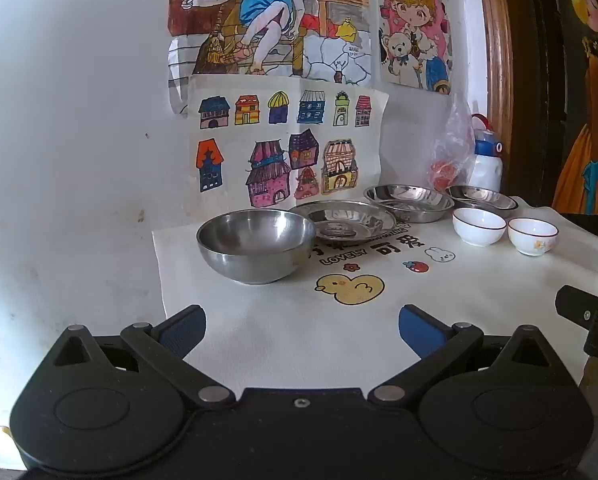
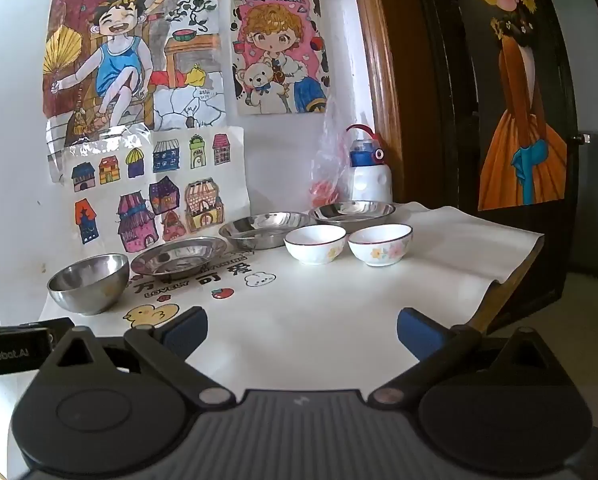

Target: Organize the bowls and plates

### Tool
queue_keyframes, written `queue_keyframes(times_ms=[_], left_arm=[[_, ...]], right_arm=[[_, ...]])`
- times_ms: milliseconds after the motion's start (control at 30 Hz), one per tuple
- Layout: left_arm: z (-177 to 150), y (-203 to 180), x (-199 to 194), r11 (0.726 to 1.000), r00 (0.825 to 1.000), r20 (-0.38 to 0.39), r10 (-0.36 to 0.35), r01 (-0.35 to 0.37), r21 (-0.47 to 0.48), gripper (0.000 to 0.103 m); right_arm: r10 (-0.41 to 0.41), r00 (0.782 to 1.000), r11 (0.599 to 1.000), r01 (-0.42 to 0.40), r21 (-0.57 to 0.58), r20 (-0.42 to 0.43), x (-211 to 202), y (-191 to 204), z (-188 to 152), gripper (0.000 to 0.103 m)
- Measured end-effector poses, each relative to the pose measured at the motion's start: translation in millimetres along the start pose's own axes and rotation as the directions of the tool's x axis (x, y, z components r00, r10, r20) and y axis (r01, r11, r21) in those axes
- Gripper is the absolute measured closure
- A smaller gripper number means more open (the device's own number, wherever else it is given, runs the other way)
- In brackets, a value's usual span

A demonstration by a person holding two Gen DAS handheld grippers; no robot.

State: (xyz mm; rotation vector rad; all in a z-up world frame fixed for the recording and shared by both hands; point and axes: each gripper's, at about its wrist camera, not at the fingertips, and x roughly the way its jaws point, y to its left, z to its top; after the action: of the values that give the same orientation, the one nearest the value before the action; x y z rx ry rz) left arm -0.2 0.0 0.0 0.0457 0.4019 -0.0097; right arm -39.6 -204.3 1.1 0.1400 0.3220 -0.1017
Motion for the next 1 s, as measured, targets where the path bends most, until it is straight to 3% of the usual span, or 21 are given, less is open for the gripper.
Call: queue_keyframes(times_ms=[1000], left_arm=[[-4.5, 0.3, 9.8, 1.000, 1.000, -0.022, -0.004, 0.004, -0.012, 0.001]], right_arm=[[0.004, 1.000, 1.000, -0.004, -0.008, -0.014, 3.1, 3.0, 0.2, 0.000]])
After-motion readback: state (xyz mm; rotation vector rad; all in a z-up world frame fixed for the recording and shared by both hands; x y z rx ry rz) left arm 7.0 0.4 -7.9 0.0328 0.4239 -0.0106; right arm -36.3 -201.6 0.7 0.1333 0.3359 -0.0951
